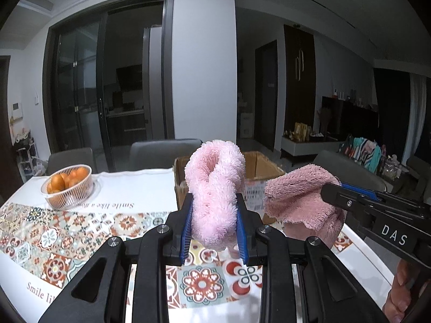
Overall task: Organize soft objects
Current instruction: 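Lift the wristband and sock and carry both over the cardboard box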
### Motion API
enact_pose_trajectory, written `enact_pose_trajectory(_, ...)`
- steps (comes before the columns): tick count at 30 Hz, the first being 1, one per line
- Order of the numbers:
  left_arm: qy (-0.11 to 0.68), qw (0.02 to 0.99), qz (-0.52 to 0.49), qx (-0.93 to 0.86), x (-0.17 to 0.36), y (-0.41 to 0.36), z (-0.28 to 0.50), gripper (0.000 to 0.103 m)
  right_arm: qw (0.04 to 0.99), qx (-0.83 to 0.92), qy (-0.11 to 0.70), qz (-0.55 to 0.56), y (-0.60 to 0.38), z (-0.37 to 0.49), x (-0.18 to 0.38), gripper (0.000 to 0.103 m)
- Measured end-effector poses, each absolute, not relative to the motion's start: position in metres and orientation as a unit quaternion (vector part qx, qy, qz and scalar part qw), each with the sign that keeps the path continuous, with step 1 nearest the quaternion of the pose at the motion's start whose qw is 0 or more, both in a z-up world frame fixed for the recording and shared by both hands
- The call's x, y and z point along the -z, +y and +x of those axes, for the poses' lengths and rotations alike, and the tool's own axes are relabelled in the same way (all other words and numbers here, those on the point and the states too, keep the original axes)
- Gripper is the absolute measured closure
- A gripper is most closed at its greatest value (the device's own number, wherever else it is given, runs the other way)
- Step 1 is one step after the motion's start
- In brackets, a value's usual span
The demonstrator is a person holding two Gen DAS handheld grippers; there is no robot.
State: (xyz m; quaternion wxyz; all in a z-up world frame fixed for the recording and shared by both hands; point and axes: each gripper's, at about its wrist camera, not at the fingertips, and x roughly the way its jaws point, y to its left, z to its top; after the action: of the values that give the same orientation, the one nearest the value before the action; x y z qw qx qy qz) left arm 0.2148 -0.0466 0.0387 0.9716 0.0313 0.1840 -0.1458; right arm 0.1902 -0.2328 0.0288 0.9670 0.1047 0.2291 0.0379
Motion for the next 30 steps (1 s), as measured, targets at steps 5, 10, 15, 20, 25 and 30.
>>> enact_pose_trajectory(5, 0.171, 0.974, 0.028, 0.146, -0.049, -0.044, 0.220, 0.075, 0.972, -0.044, 0.208, 0.103, -0.231, 0.194, -0.043, 0.084)
enact_pose_trajectory(10, 0.158, 0.976, 0.027, 0.144, -0.059, -0.044, 0.226, 0.075, 0.976, -0.047, 0.188, 0.098, -0.231, 0.199, -0.056, 0.084)
enact_pose_trajectory(15, 0.146, 0.979, 0.025, 0.143, -0.067, -0.044, 0.232, 0.075, 0.979, -0.051, 0.172, 0.096, -0.231, 0.206, -0.067, 0.084)
enact_pose_trajectory(20, 0.140, 0.980, 0.021, 0.142, -0.074, -0.045, 0.242, 0.075, 0.979, -0.060, 0.166, 0.101, -0.233, 0.217, -0.073, 0.084)
enact_pose_trajectory(25, 0.131, 0.981, 0.023, 0.140, -0.078, -0.046, 0.256, 0.075, 0.979, -0.066, 0.161, 0.102, -0.239, 0.233, -0.078, 0.084)
enact_pose_trajectory(30, 0.130, 0.982, 0.022, 0.139, -0.080, -0.048, 0.277, 0.075, 0.981, -0.068, 0.156, 0.097, -0.240, 0.251, -0.080, 0.084)
